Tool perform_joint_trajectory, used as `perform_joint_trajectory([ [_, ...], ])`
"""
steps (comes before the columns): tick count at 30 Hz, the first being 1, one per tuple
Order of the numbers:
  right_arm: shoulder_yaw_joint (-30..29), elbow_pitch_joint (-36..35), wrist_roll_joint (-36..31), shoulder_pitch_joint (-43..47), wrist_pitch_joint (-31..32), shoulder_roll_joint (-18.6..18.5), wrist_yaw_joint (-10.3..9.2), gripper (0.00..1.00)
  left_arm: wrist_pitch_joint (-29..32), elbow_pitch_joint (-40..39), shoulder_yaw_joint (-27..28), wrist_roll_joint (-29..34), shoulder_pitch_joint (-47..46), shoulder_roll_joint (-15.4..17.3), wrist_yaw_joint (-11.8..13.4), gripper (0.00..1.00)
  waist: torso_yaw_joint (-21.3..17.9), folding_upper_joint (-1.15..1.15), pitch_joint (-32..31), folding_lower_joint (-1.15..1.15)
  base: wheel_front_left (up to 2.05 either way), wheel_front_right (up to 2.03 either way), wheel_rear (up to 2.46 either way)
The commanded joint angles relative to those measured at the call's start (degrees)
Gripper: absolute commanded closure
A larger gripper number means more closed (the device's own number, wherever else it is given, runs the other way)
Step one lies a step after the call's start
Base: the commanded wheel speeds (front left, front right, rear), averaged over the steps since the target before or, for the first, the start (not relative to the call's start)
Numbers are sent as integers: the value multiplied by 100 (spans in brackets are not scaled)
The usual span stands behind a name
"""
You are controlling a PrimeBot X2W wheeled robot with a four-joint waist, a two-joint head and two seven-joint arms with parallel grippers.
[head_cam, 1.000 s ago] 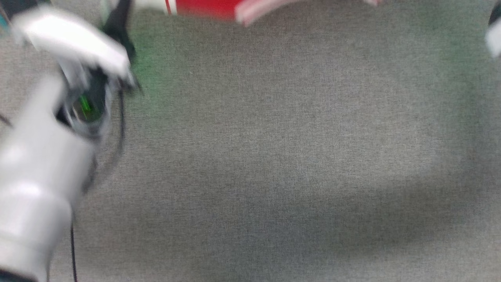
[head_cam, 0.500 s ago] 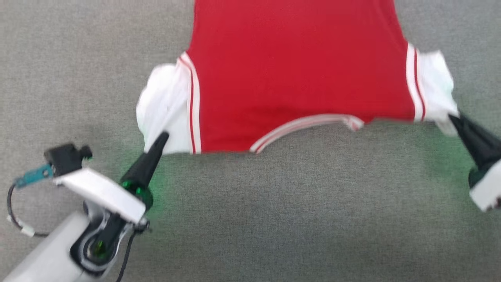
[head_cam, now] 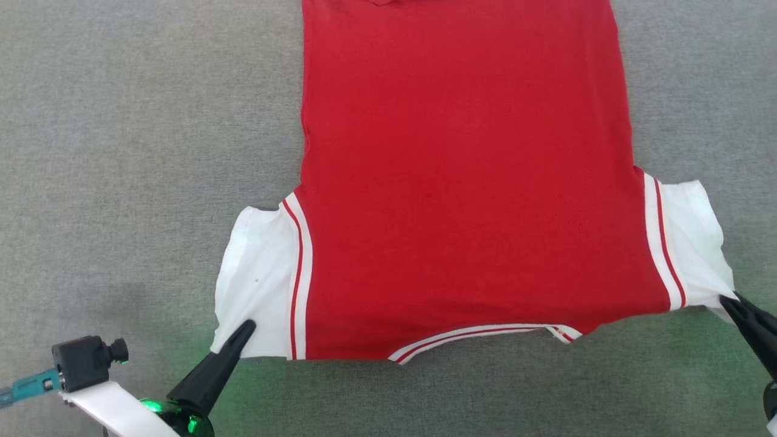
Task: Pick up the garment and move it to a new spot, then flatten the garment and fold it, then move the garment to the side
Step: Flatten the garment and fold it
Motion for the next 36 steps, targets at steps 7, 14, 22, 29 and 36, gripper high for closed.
perform_joint_trajectory([
  [7,-155,-265,-415,111,467,326,-3,100,78,158,-136,249,-101,-334,-10,100,99,0,-22,0,0,0,0],
  [14,461,523,-451,-315,657,223,-3,100,306,981,-425,407,-509,-852,-10,100,133,0,-27,0,0,0,0],
  [22,1081,1267,-367,-613,454,218,-2,100,229,1533,-516,460,-662,-1157,-9,100,171,0,9,0,0,0,0],
  [29,1423,1399,-548,-838,302,-18,-3,0,167,1591,-548,443,-712,-1163,-9,100,129,0,25,0,0,0,0],
  [36,604,297,-465,-654,697,-770,-3,0,42,1161,-502,612,-666,-1051,-11,100,148,0,124,0,0,0,0],
])
